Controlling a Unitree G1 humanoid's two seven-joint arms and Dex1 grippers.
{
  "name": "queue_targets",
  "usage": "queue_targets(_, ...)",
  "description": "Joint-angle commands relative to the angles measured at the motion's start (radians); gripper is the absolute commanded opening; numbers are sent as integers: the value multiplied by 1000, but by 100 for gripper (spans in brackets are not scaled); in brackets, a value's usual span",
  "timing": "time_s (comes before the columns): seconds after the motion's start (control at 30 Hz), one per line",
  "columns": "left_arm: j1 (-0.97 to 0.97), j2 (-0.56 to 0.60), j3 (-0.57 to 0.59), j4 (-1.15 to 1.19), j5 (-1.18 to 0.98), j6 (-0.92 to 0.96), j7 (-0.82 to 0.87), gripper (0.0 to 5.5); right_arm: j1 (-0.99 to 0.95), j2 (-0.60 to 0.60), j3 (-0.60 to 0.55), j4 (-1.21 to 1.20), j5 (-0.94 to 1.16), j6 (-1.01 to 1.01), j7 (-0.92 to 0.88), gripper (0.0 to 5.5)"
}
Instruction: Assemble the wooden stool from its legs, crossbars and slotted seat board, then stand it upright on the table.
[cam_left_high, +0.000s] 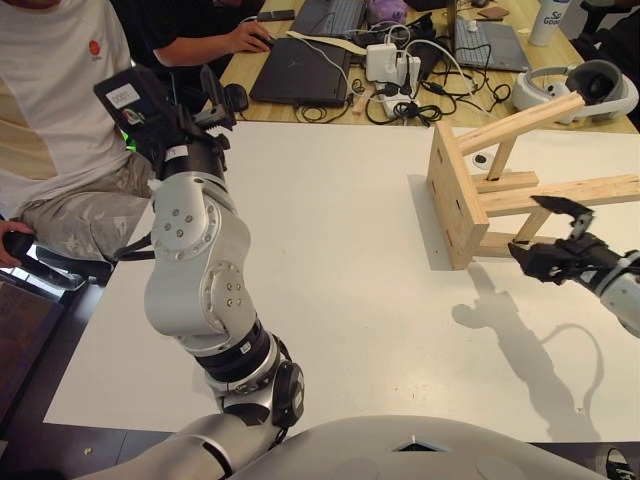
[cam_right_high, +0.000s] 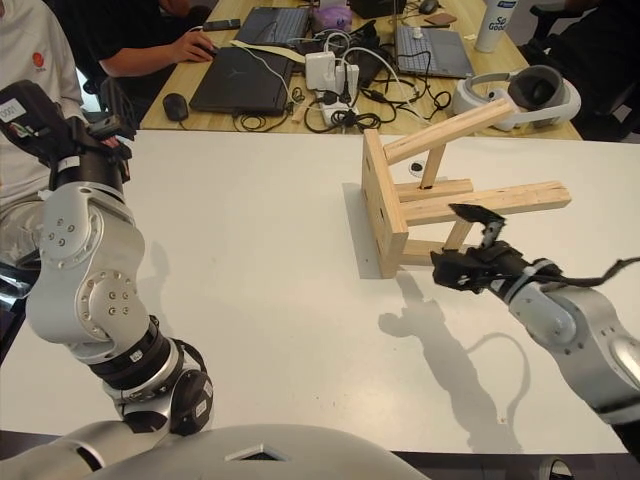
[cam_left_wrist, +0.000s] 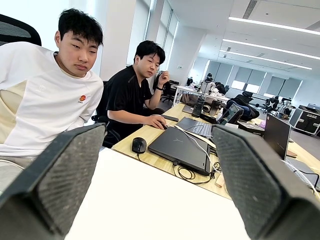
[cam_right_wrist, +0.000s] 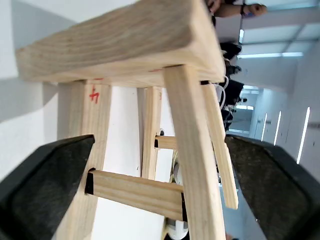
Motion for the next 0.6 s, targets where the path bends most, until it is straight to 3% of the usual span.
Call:
queue_targets(0.03, -15, -9, -12, 18, 5, -11, 4, 392, -240, 135, 107, 207, -179, -99, -9, 494)
queue_targets(0.17, -22, -16, -22, 30, 3, -17, 2, 392, -360, 259, 139, 348, -274, -116, -64, 494)
queue_targets(0.27, -28, -16, -24, 35, 2, -17, 2, 392, -374, 399, 105, 414, -173, -26, -24, 494)
queue_targets(0.47, -47, -4, -15, 48, 0, -15, -10, 392, -295, 745, -137, 197, 342, 544, 131, 494)
queue_targets(0.6, -48, -1, -13, 50, -1, -13, -13, 392, -315, 812, -193, 112, 418, 709, 151, 472)
